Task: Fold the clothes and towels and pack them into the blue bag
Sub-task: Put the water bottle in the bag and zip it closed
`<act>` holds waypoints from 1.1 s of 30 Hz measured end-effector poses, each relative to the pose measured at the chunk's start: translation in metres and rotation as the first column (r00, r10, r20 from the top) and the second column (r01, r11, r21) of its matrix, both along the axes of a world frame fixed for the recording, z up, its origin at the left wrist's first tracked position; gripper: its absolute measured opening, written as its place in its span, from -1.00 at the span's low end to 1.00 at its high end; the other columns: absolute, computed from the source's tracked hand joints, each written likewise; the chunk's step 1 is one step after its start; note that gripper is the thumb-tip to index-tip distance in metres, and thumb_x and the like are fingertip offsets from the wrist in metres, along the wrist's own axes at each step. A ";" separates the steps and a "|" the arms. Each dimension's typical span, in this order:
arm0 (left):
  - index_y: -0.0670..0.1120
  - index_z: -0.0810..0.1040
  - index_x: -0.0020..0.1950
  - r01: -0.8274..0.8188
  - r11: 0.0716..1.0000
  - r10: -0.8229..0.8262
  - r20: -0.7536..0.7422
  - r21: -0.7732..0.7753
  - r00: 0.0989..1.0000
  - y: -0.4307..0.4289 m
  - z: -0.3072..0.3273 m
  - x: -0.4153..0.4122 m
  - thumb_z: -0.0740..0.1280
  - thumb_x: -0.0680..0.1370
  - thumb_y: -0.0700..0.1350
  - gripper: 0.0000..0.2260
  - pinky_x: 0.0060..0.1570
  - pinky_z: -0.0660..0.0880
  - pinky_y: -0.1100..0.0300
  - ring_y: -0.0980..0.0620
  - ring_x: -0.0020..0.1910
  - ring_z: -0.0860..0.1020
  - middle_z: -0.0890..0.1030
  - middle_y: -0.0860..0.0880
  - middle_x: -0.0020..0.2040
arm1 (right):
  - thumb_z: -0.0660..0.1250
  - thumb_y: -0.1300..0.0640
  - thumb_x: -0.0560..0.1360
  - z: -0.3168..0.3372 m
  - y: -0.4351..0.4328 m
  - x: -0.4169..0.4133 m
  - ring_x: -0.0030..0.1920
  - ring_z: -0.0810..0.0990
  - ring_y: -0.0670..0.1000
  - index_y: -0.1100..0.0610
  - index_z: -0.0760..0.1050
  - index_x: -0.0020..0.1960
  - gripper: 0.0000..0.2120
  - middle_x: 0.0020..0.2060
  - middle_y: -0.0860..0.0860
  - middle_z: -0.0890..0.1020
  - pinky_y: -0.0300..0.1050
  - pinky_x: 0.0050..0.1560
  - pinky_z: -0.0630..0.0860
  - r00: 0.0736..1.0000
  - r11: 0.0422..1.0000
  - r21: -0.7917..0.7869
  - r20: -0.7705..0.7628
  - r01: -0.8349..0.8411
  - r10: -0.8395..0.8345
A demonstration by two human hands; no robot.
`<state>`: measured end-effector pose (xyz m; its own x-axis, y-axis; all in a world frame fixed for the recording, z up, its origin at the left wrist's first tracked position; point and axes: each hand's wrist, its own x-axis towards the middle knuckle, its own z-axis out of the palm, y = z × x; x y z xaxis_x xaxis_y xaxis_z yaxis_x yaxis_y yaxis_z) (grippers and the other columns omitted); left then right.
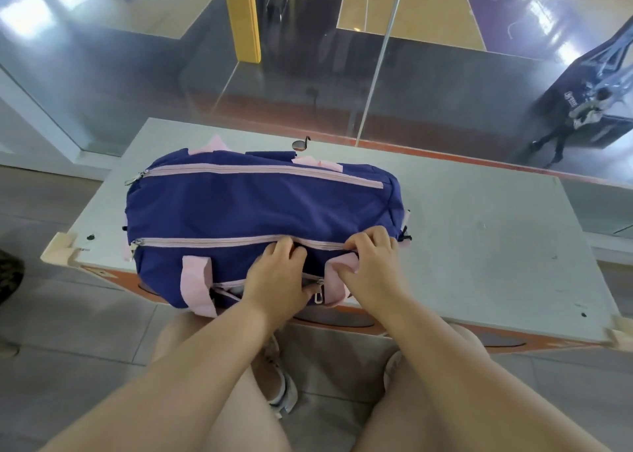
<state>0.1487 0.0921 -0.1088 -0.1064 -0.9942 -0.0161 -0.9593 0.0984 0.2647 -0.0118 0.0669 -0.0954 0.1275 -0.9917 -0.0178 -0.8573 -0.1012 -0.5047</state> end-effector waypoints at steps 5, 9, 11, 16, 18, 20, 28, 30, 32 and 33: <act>-0.13 0.51 0.13 -0.049 0.998 0.046 0.060 0.039 0.997 -0.033 0.000 0.009 0.44 0.35 0.11 -0.53 0.17 0.41 0.01 -0.17 0.18 0.44 0.44 -0.14 0.23 | 0.39 0.21 0.42 -0.003 -0.024 0.016 0.12 0.34 0.16 0.16 0.50 0.10 -0.74 0.12 0.10 0.41 0.07 0.16 0.43 0.999 1.000 -0.008 0.038 -0.024 0.025; -0.09 0.58 0.10 -0.023 0.999 0.019 0.112 0.035 0.993 -0.041 0.000 0.020 0.34 0.49 0.03 -0.73 0.20 0.39 -0.01 -0.16 0.19 0.39 0.39 -0.12 0.26 | 0.35 0.33 0.40 -0.006 -0.026 0.026 0.05 0.36 0.20 0.15 0.48 0.10 -0.71 0.10 0.15 0.44 0.12 -0.01 0.50 0.994 0.989 -0.114 -0.051 -0.098 0.093; -0.06 0.61 0.09 0.025 0.999 -0.028 0.109 0.035 0.994 -0.041 -0.002 0.025 0.31 0.52 0.01 -0.77 0.22 0.38 -0.01 -0.14 0.19 0.41 0.42 -0.09 0.24 | 0.41 0.32 0.33 -0.010 -0.021 0.030 0.01 0.38 0.24 0.12 0.50 0.07 -0.66 0.06 0.17 0.45 0.11 -0.12 0.54 0.983 0.971 -0.175 -0.121 -0.160 0.140; -0.04 0.69 -0.14 0.070 0.997 -0.071 -0.051 -0.017 0.996 -0.037 -0.004 0.033 0.44 0.40 -0.10 -0.92 -0.05 0.46 -0.01 -0.16 -0.08 0.56 0.60 -0.06 -0.13 | 0.45 0.05 0.26 -0.026 -0.007 0.042 0.17 0.26 0.28 -0.06 0.44 0.16 -0.51 0.22 0.15 0.35 0.24 0.00 0.48 0.940 0.952 -0.190 -0.288 -0.241 0.180; -0.06 0.69 -0.14 0.070 0.998 -0.069 -0.119 0.007 0.990 -0.035 -0.002 0.036 0.43 0.42 -0.10 -0.92 -0.10 0.47 0.00 -0.14 -0.11 0.55 0.61 -0.05 -0.16 | 0.50 -0.03 0.26 -0.030 -0.007 0.045 0.20 0.26 0.26 -0.08 0.42 0.17 -0.48 0.24 0.12 0.32 0.26 0.02 0.49 0.937 0.961 -0.179 -0.316 -0.212 0.149; -0.11 0.68 -0.15 0.060 0.998 -0.057 -0.152 0.011 0.987 -0.034 -0.001 0.041 0.41 0.45 -0.08 -0.89 -0.13 0.47 0.00 -0.14 -0.13 0.53 0.59 -0.07 -0.17 | 0.54 -0.01 0.25 -0.034 -0.010 0.047 0.21 0.27 0.25 -0.08 0.41 0.15 -0.47 0.24 0.12 0.34 0.25 0.02 0.49 0.942 0.968 -0.179 -0.317 -0.174 0.111; -0.20 0.63 -0.28 -0.051 0.994 0.047 -0.050 -0.099 0.998 -0.029 0.004 0.081 0.42 0.43 -0.18 -0.88 -0.15 0.49 -0.10 -0.18 -0.28 0.52 0.52 -0.12 -0.32 | 0.54 0.27 0.21 -0.034 -0.021 0.034 0.12 0.45 0.32 0.06 0.56 -0.01 -0.61 0.15 0.19 0.53 0.19 -0.10 0.54 0.904 0.967 -0.143 -0.403 -0.213 0.140; -0.21 0.64 -0.26 -0.062 0.994 0.063 0.005 -0.095 0.998 -0.027 0.006 0.093 0.43 0.43 -0.19 -0.89 -0.24 0.48 -0.01 -0.19 -0.27 0.53 0.54 -0.14 -0.31 | 0.56 0.25 0.19 -0.032 -0.025 0.029 0.10 0.48 0.33 0.06 0.57 -0.05 -0.62 0.13 0.19 0.54 0.21 -0.10 0.54 0.893 0.969 -0.121 -0.425 -0.216 0.146; -0.25 0.64 -0.16 -0.128 0.989 0.131 0.045 -0.071 0.990 -0.027 0.007 0.110 0.39 0.46 -0.20 -0.88 -0.27 0.43 0.03 -0.23 -0.19 0.53 0.57 -0.20 -0.20 | 0.58 0.25 0.18 -0.030 -0.029 0.021 0.10 0.49 0.34 0.07 0.58 -0.06 -0.63 0.13 0.19 0.55 0.22 -0.07 0.54 0.888 0.970 -0.099 -0.432 -0.222 0.160; -0.26 0.63 -0.09 -0.174 0.983 0.177 0.070 -0.050 0.982 -0.027 0.008 0.118 0.36 0.48 -0.19 -0.86 -0.23 0.44 0.01 -0.25 -0.15 0.52 0.57 -0.22 -0.15 | 0.59 0.25 0.18 -0.029 -0.031 0.016 0.11 0.49 0.34 0.08 0.58 -0.05 -0.62 0.13 0.19 0.55 0.22 -0.05 0.53 0.888 0.972 -0.082 -0.430 -0.219 0.164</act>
